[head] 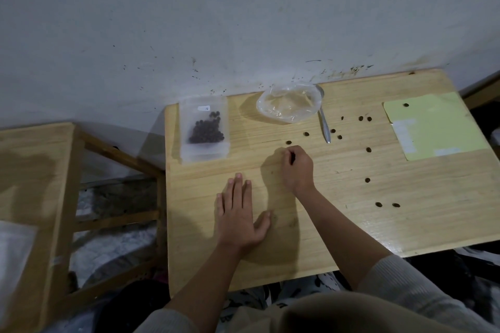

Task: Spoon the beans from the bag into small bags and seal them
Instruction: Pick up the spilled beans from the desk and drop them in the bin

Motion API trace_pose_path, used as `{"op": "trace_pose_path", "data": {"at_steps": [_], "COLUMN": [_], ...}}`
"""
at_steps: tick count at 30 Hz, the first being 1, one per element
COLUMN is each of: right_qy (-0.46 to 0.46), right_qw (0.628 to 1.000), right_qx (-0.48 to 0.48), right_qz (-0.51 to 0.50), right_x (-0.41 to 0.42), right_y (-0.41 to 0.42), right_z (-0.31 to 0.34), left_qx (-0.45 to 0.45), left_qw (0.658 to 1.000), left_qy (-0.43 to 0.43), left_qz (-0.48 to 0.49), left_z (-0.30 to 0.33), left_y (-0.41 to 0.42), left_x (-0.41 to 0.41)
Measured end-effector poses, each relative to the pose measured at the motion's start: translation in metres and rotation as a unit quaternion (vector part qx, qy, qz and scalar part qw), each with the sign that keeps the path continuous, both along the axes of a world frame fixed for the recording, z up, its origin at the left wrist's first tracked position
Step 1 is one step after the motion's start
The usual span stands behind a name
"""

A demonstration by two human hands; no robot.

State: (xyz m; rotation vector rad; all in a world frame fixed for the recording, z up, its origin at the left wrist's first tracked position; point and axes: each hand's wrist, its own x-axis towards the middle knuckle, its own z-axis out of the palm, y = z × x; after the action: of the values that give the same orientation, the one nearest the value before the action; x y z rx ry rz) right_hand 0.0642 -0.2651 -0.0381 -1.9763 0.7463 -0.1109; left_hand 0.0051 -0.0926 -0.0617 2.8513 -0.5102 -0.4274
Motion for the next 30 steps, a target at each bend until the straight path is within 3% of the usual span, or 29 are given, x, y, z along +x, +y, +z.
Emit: {"op": "trace_pose_path", "data": {"at_steps": [4,15,24,30], "right_qy": [-0.008,-0.013,0.025,0.029], "right_qw": [0.994,0.996,0.989,0.993], "right_qx": [0.095,-0.092,-0.136,-0.112], "right_qz": [-0.044,0.000,0.048,0.017], "right_x": [0.004,0.009,0.017,0.017], "right_y": [-0.005,-0.015,-0.024,-0.028], "right_z": [0.003,0.003,-0.003,0.000], "left_qx": [0.000,0.000,-0.008,0.000], "left_qw": [1.000,1.000,1.000,1.000], "left_qy": [-0.001,0.016,0.014,0.016], "left_qz": [-0.002,0.001,0.006,0.008], "left_z": [0.000,0.006,0.005,0.004], "left_y": [0.000,0.000,0.000,-0.001], "left_x": [0.000,0.002,0.001,0.001]}}
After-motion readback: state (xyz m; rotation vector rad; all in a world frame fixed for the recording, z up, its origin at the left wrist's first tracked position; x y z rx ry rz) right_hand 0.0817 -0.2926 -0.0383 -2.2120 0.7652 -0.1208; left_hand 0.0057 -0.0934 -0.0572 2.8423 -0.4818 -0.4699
